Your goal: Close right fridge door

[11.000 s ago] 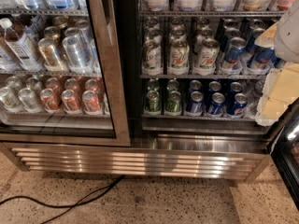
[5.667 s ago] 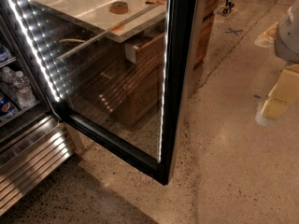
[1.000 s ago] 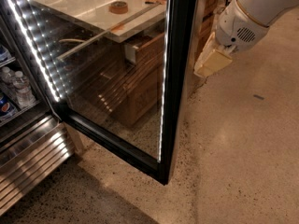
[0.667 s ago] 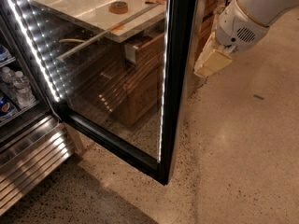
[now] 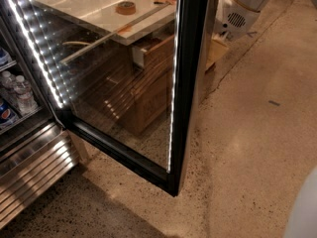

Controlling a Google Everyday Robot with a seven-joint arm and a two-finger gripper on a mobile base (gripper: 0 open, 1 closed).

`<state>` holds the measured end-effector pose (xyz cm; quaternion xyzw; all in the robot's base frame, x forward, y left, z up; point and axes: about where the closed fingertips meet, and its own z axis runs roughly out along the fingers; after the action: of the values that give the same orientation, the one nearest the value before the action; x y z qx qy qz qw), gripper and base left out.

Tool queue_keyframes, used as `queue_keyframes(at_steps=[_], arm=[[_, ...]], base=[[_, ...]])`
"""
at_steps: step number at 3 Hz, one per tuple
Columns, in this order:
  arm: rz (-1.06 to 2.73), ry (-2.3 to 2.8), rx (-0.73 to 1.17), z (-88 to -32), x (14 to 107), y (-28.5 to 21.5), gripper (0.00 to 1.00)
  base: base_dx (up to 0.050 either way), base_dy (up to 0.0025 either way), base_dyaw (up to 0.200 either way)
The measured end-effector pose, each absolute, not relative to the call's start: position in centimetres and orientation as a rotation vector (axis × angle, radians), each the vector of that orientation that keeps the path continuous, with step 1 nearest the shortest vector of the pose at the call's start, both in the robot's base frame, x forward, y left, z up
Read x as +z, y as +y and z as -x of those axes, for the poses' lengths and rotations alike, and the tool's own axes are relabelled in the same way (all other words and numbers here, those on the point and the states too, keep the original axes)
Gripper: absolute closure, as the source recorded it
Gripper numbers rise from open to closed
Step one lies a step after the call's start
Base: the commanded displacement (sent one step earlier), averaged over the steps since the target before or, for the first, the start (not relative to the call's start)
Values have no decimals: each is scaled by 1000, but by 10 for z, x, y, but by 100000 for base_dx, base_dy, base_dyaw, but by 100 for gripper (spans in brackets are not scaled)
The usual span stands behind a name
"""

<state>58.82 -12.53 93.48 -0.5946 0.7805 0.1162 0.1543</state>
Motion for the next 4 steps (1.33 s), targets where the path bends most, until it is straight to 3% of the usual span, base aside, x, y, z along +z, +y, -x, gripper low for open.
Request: queue_keyframes(at_steps=[1, 4], arm=[[1729, 2288, 343, -612, 913, -104, 100], [1708, 2264, 333, -620, 912, -100, 100]], base=[[0, 0, 0], [-2, 3, 19573]])
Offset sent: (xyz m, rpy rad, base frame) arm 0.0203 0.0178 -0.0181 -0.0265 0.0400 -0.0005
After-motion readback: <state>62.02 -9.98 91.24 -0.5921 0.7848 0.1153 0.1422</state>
